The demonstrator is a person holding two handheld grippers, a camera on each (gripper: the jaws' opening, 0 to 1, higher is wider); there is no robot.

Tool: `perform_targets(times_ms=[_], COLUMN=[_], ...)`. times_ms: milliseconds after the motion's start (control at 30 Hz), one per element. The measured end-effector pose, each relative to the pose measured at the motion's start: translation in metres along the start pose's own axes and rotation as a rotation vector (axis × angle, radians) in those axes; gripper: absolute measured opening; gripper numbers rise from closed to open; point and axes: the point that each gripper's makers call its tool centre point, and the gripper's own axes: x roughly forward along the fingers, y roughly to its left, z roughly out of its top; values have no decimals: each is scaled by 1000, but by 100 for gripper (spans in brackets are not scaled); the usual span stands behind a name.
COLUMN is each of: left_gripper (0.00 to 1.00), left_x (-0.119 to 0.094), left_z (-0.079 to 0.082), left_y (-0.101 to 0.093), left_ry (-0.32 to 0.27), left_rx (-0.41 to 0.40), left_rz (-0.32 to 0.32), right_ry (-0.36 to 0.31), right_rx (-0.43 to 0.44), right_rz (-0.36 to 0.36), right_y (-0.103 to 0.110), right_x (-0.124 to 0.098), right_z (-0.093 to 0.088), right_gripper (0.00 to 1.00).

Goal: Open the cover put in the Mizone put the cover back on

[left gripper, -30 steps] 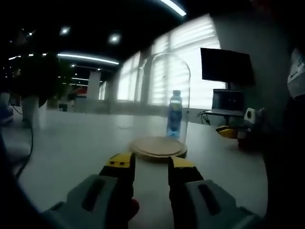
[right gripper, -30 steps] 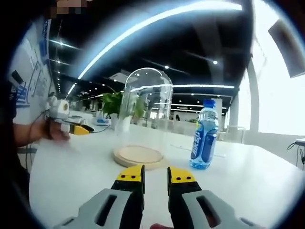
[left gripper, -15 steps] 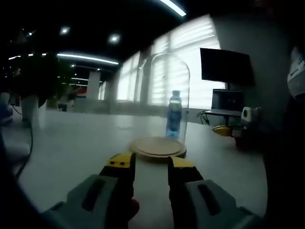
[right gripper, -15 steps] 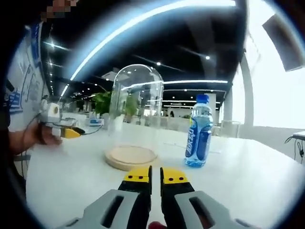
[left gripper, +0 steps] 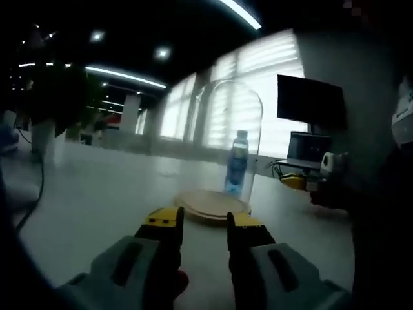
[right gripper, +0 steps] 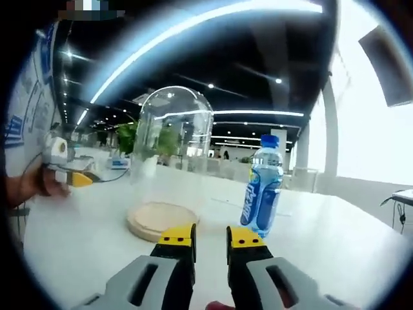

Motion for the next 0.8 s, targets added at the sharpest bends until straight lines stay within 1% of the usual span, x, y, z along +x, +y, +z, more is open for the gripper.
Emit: perform_targets(times_ms=[33, 233, 433, 600, 667, 800], left_gripper=[22, 22, 21, 21, 21, 21], left_x=[0, 1, 1, 1, 1, 1], left_z=[0, -3, -1, -3, -3, -4], left_y=[0, -8, -8, -9, -9, -6], left_ry=[0, 9, 1, 6, 6, 11], left_rx=[0, 40, 29, 38, 38, 35], left_rz=[0, -26, -27, -28, -27, -18], right_ry=[-1, -17, -22, -32, -30, -4], right_rx=[-1, -5, -30, -39, -42, -71], right_rz=[-4, -29, -45, -50, -56, -92], right_y=[-2, -15, -25, -29, -32, -42], right_x=[1, 9, 18, 26, 30, 37], right_z=[2, 14, 24, 32, 34, 35], right_gripper=[16, 16, 16, 16, 16, 16])
